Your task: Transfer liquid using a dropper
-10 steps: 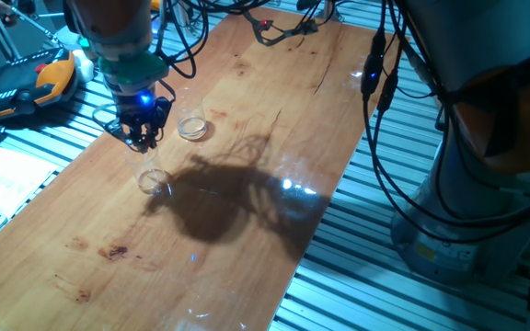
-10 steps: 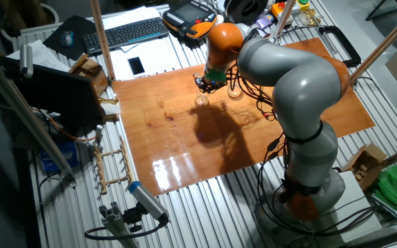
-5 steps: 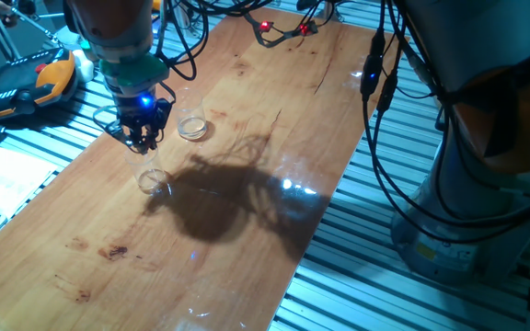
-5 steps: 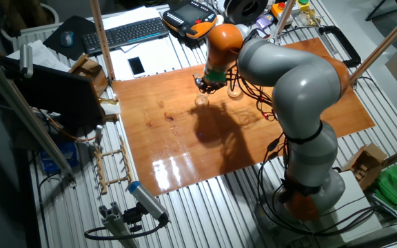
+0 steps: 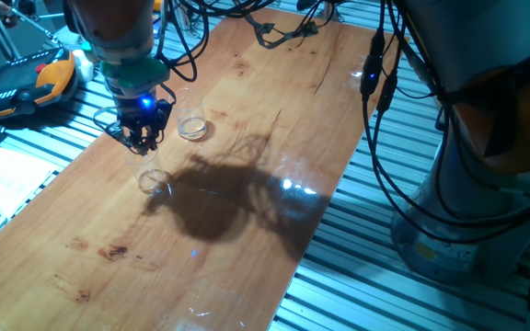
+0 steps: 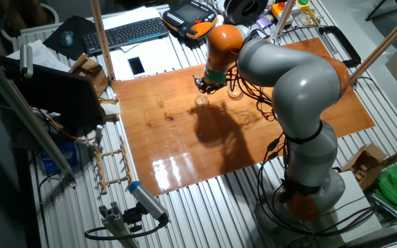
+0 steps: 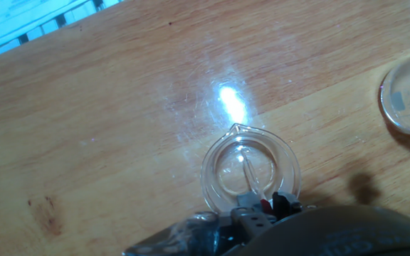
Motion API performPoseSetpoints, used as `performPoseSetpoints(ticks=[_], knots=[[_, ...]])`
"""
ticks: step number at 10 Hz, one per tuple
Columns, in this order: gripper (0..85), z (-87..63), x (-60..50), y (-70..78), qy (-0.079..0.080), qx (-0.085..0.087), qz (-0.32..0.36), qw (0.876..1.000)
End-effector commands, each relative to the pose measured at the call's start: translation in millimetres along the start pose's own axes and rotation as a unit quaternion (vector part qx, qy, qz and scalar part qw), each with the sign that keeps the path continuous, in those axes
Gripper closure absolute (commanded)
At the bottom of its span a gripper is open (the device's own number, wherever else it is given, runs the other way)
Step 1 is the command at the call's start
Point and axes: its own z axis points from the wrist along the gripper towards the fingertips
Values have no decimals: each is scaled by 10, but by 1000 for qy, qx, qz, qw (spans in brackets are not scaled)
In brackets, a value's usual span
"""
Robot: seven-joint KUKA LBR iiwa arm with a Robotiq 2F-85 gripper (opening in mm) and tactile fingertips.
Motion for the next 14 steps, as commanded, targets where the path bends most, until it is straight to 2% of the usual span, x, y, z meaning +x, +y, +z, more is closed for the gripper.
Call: performPoseSetpoints(ticks=[1,14], knots=[[643,2,0,1,0,-1,0,1000],[620,35,-1,0,-5,-5,1,1000]])
